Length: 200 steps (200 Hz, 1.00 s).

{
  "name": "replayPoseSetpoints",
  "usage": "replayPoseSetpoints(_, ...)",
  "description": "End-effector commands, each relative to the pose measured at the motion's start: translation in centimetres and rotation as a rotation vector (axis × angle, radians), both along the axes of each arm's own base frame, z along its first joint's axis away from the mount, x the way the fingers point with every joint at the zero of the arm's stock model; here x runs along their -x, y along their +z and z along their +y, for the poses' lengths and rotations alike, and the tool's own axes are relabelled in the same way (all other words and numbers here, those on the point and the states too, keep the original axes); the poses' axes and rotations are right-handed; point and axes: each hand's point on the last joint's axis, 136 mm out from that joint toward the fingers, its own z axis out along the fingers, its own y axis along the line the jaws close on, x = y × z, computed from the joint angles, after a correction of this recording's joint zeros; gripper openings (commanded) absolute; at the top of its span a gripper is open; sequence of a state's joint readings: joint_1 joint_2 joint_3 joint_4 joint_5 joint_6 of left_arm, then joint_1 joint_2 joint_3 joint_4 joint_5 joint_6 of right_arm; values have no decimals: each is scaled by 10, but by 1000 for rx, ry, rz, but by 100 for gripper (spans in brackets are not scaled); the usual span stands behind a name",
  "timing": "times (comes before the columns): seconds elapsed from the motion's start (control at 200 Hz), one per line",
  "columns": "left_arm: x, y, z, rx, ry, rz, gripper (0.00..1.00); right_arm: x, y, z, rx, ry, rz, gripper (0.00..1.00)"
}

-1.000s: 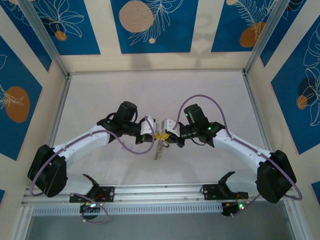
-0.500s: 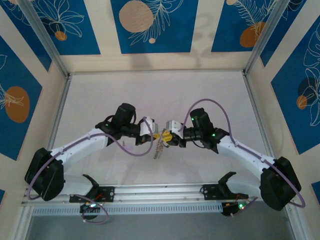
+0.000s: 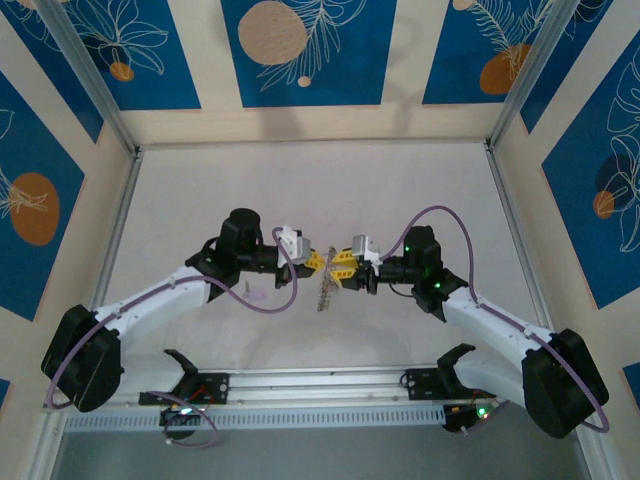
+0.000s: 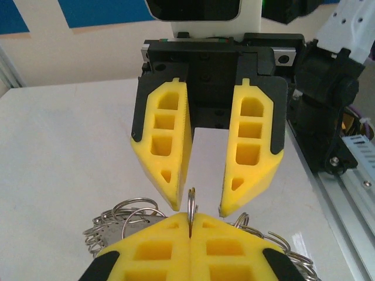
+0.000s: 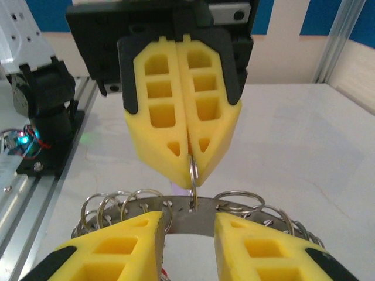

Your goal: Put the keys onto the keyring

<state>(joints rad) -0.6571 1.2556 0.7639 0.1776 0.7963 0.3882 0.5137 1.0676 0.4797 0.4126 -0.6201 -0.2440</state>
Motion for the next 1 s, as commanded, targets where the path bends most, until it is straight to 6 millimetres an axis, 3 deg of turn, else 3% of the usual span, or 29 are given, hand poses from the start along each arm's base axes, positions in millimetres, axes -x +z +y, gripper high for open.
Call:
replayPoseSetpoints(0.0,7,25,-5,104,-43,-23,0,5,17,0,-62,29,-23,27)
replayPoseSetpoints(0.47,8,19,-17,119,-61,-6,0,6,23,6,-105,69,-21,23)
replayPoseSetpoints(0.675,6,20,-19,132,-49,-17,0,4,18,8,-81,78,-2,0)
replayPoseSetpoints(0.73,5,18,-18,114,-40,-20,0,4,17,8,-66,74,-5,0)
replayPoseSetpoints(0.785,4,13,-16,73,-33,-21,13,2,13,8,-36,61,-10,0)
replayPoseSetpoints(0.85,6,4,-13,7,-42,-31,18,1,7,9,24,51,-24,0)
replayPoseSetpoints(0.995,7,-12,-13,-133,-56,-58,19,2,-3,15,154,58,-67,0)
